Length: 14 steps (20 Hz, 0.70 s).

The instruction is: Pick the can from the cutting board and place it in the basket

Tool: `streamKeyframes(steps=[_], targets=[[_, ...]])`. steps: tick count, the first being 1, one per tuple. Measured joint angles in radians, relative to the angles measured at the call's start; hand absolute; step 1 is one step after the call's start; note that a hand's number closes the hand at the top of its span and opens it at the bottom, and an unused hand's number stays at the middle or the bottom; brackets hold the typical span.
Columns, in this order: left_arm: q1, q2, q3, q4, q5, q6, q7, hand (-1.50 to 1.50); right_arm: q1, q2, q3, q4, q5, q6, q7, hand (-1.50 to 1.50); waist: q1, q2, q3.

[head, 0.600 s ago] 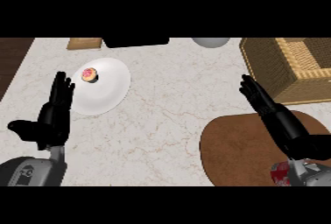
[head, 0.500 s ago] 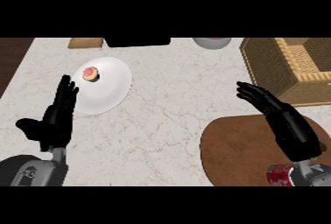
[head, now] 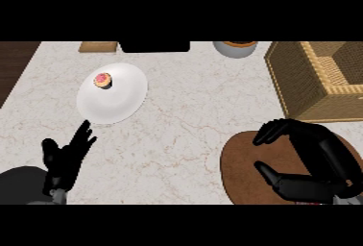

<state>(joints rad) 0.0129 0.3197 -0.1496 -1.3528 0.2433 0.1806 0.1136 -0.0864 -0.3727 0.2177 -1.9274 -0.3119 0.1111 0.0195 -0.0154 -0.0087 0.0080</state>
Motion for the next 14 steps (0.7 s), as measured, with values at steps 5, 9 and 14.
streamKeyframes(steps=[5,9,14], targets=[[0.026,0.024,0.000,-0.033,0.010,-0.021,0.038,0.00,0.049,-0.055,0.051,-0.134,0.202,-0.103,0.131,-1.50,-0.005,-0.006,-0.003],[0.043,0.028,0.002,-0.040,0.009,-0.019,0.043,0.00,0.024,-0.214,-0.013,-0.188,0.371,-0.109,0.272,-1.50,-0.017,-0.010,-0.006],[0.063,0.028,0.004,-0.061,0.011,-0.018,0.040,0.00,-0.017,-0.438,-0.141,-0.280,0.399,0.008,0.463,-1.50,-0.022,-0.012,-0.007]])
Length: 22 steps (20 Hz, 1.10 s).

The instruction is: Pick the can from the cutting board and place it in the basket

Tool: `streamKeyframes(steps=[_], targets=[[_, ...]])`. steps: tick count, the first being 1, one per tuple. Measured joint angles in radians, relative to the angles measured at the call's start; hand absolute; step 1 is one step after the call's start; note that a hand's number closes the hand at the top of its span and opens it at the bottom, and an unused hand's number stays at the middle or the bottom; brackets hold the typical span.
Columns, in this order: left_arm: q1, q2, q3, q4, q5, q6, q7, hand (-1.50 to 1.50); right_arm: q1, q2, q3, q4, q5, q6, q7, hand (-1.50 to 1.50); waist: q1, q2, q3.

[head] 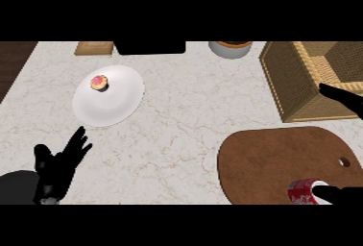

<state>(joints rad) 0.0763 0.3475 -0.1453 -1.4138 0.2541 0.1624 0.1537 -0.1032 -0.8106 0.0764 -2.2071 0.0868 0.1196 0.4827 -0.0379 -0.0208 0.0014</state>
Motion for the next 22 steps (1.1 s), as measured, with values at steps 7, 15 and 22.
streamKeyframes(steps=[7,15,22], targets=[[0.018,0.006,0.005,-0.010,0.001,-0.010,-0.009,0.00,-0.064,-0.259,-0.184,-0.038,-0.249,0.255,0.176,-1.50,-0.001,0.002,0.000],[0.032,-0.003,0.007,-0.018,-0.002,-0.006,-0.012,0.00,-0.074,-0.507,-0.336,0.049,-0.604,0.537,0.264,-1.50,-0.006,0.002,0.002],[0.032,-0.006,0.008,-0.027,-0.009,-0.011,0.006,0.00,-0.029,-0.573,-0.473,0.098,-0.777,0.646,0.286,-1.50,-0.001,0.004,0.005]])
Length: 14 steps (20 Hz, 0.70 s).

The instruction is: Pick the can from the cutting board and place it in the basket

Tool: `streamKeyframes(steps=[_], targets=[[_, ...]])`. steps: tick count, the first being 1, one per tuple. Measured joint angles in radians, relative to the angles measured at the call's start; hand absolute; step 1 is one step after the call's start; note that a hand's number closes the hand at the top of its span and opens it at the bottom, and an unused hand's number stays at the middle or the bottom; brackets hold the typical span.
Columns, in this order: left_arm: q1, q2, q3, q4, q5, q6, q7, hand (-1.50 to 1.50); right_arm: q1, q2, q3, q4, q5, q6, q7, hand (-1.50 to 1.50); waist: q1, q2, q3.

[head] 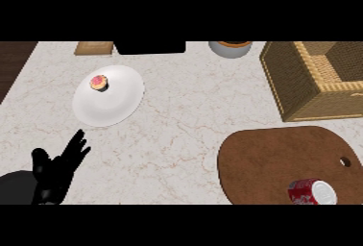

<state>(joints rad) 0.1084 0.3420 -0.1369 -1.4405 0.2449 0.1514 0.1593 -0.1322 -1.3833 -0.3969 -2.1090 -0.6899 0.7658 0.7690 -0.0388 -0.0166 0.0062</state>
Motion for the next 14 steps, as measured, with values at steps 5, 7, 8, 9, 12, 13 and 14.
streamKeyframes(steps=[5,7,8,9,12,13,14], targets=[[-0.002,-0.006,0.003,0.006,-0.007,-0.008,-0.006,0.00,0.063,0.059,-0.055,-0.032,-0.005,0.020,0.013,-1.50,0.005,0.002,0.001],[0.002,-0.011,-0.002,-0.008,-0.012,-0.009,-0.004,0.00,0.078,0.084,-0.050,-0.063,0.002,0.005,0.024,-1.50,0.014,0.003,0.001],[0.003,-0.012,-0.005,-0.017,-0.014,-0.008,0.005,0.00,0.089,0.108,-0.047,-0.078,0.018,-0.001,0.026,-1.50,0.017,0.004,0.001],[0.007,-0.009,-0.003,-0.022,-0.015,-0.008,0.009,0.00,0.107,0.133,-0.057,-0.096,0.031,0.002,0.023,-1.50,0.016,0.004,0.001],[0.001,-0.001,0.007,-0.019,-0.011,-0.023,0.020,0.00,0.142,0.203,-0.044,-0.147,0.085,-0.008,0.026,-1.50,0.021,0.007,0.000],[-0.002,0.001,0.010,-0.017,-0.010,-0.029,0.020,0.00,0.150,0.229,-0.031,-0.157,0.118,-0.010,0.024,-1.50,0.025,0.008,0.000],[0.000,-0.010,0.002,-0.017,-0.017,-0.027,0.011,0.00,0.158,0.251,-0.011,-0.178,0.149,-0.019,0.029,-1.50,0.029,0.009,0.000]])
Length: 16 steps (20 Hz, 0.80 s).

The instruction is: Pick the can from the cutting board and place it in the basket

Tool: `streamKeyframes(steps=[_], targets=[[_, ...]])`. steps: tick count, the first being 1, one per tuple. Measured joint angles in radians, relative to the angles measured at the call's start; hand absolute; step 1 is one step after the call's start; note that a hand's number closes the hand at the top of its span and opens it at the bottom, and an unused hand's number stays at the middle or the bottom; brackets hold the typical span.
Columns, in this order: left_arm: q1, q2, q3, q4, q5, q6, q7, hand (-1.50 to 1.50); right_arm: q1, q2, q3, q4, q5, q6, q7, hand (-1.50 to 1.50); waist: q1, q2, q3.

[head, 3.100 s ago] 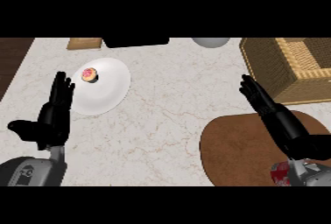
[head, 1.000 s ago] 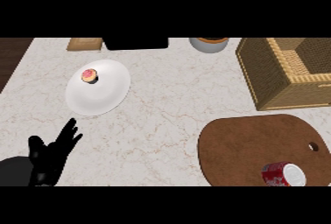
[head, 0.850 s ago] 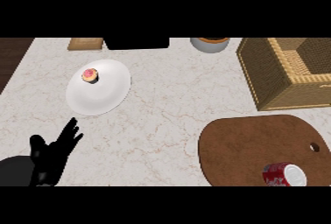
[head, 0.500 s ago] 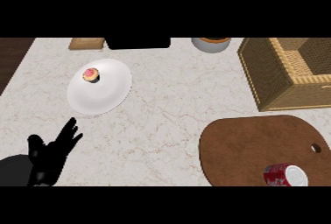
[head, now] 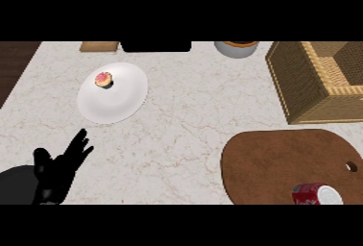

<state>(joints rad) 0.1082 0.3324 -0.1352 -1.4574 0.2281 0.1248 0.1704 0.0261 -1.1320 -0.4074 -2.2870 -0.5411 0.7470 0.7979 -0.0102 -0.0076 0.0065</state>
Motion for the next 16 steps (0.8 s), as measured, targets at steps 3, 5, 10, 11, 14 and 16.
streamKeyframes(steps=[3,5,10,11,14,16], targets=[[-0.007,-0.011,-0.008,-0.008,-0.011,0.011,0.026,0.00,0.019,0.055,0.052,-0.024,0.096,0.000,-0.006,-1.50,0.008,0.001,0.001],[-0.010,-0.010,-0.005,-0.001,-0.014,0.003,0.022,0.00,0.039,0.092,0.082,-0.038,0.164,0.008,-0.014,-1.50,0.009,0.002,0.001],[-0.018,-0.007,0.006,0.001,-0.014,-0.008,0.044,0.00,0.066,0.184,0.169,-0.043,0.331,0.024,-0.043,-1.50,0.013,0.002,0.002],[-0.014,-0.009,0.008,0.001,-0.014,-0.011,0.037,0.00,0.080,0.205,0.179,-0.046,0.364,0.030,-0.055,-1.50,0.011,0.002,0.002],[-0.007,-0.014,0.011,-0.004,-0.022,-0.011,0.034,0.00,0.104,0.257,0.191,-0.034,0.449,0.049,-0.106,-1.50,0.009,0.001,0.002],[-0.006,-0.017,0.014,-0.003,-0.024,-0.014,0.029,0.00,0.103,0.286,0.212,-0.019,0.498,0.053,-0.131,-1.50,0.010,0.000,0.002]])
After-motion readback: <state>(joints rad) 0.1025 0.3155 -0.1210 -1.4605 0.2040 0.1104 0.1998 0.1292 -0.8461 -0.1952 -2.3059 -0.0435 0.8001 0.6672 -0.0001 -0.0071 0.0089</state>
